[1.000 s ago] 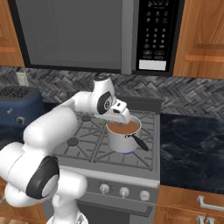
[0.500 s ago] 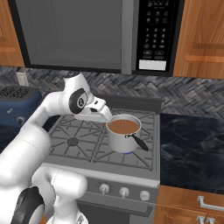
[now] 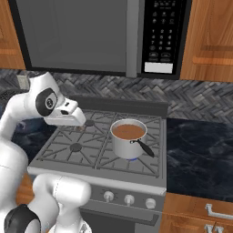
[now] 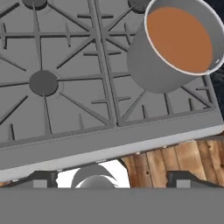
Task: Pick up the sugar cube(s) and place them in the saucepan with hot chocolate.
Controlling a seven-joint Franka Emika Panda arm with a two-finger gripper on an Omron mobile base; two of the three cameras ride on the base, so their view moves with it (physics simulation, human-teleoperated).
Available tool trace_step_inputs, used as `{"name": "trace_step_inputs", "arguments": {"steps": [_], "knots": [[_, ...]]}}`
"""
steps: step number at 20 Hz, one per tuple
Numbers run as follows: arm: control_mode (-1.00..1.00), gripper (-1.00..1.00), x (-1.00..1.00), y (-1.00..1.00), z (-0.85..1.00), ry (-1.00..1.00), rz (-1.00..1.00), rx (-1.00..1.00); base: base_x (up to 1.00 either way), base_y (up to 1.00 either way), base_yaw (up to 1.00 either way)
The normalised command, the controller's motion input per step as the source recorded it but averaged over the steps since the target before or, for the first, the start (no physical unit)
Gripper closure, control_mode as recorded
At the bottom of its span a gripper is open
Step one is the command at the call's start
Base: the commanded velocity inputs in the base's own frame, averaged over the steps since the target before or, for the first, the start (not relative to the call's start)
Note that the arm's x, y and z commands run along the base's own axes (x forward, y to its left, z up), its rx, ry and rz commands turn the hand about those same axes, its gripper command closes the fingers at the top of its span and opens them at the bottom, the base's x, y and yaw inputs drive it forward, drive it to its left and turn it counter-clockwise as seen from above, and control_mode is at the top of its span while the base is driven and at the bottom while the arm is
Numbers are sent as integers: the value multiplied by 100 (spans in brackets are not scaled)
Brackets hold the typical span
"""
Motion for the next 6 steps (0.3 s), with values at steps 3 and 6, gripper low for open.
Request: {"name": "trace_step_inputs", "arguments": {"steps": [3,6], "knots": [[-100,-100,-12,67,-11,7,5,8,0,0,0],[-100,-100,-10,61,-30,9,6,15,0,0,0]]}}
